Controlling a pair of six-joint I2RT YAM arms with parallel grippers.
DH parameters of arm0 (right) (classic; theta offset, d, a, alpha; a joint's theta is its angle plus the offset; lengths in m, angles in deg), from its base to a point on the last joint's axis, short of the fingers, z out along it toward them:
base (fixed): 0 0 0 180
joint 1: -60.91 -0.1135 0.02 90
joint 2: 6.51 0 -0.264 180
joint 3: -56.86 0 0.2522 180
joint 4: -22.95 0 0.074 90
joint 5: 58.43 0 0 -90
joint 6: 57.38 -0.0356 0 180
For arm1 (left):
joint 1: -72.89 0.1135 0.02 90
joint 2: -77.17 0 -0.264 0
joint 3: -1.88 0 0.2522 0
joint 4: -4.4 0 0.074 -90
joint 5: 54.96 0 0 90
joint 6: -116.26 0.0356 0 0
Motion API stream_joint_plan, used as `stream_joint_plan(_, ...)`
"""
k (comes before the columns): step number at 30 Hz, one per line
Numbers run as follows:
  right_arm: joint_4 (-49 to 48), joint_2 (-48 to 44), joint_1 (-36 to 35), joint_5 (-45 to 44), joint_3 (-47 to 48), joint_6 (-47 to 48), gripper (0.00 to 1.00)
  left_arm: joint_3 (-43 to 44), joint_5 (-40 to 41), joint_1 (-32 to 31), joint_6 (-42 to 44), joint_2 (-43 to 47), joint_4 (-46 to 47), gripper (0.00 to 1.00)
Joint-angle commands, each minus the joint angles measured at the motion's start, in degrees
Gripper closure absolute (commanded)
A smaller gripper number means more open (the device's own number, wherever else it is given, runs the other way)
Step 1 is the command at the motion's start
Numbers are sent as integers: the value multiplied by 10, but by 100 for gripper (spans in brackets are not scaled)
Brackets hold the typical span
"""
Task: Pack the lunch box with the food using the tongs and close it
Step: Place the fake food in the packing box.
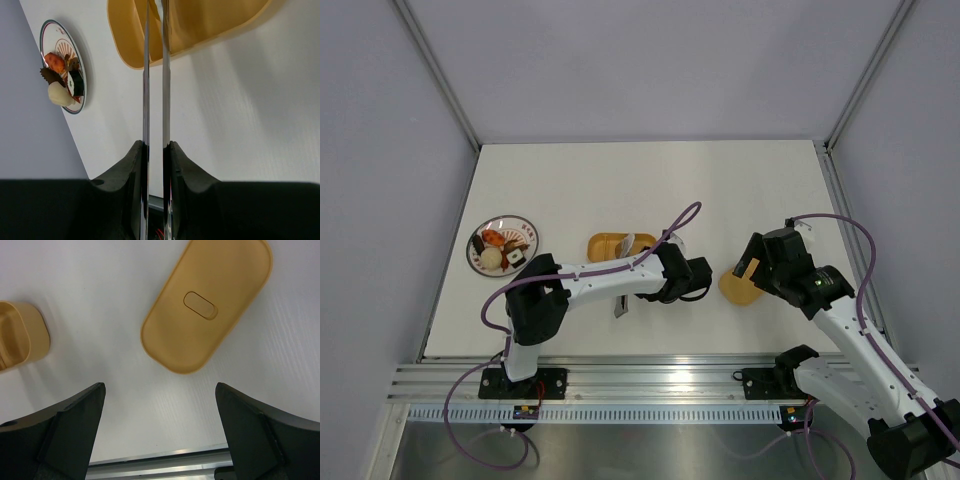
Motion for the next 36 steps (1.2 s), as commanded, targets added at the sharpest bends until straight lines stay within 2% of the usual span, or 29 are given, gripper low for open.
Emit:
stream_joint_plan(1, 2, -1, 5, 1, 1, -8, 0, 5, 35, 0, -22, -6, -26, 100)
stream_joint_plan(2, 1, -2, 4, 2, 1, -8, 0, 9, 35, 1, -25, -9, -28, 100)
stream_joint_plan(4, -1, -2, 5, 6, 1, -8, 0, 14, 30, 1, -30, -9, -31, 91)
stream_joint_plan(5, -1, -2, 5, 6, 1, -9, 1, 14, 28, 1, -29, -9, -29, 85)
stream_joint_plan(6, -1, -3, 5, 7, 1, -9, 1, 14, 27, 1, -26, -8, -26, 71)
stream_joint_plan(9, 2, -5, 5, 6, 1, -10, 1, 12, 19, 1, -14, 1, -12, 59)
stream_joint_plan(15, 5, -9, 5, 4, 1, -12, 0, 13, 8, 1, -5, 2, -6, 57)
stream_joint_plan(16, 6, -9, 5, 3, 1, -12, 0, 12, 4, 1, -3, 4, -3, 51)
stream_joint_plan(17, 6, -10, 5, 4, 1, -12, 1, 12, 2, 1, -2, 5, -1, 51)
stream_joint_plan(36, 12, -16, 4, 2, 6, -13, 1, 63, -84, 0, 52, 37, 63, 49)
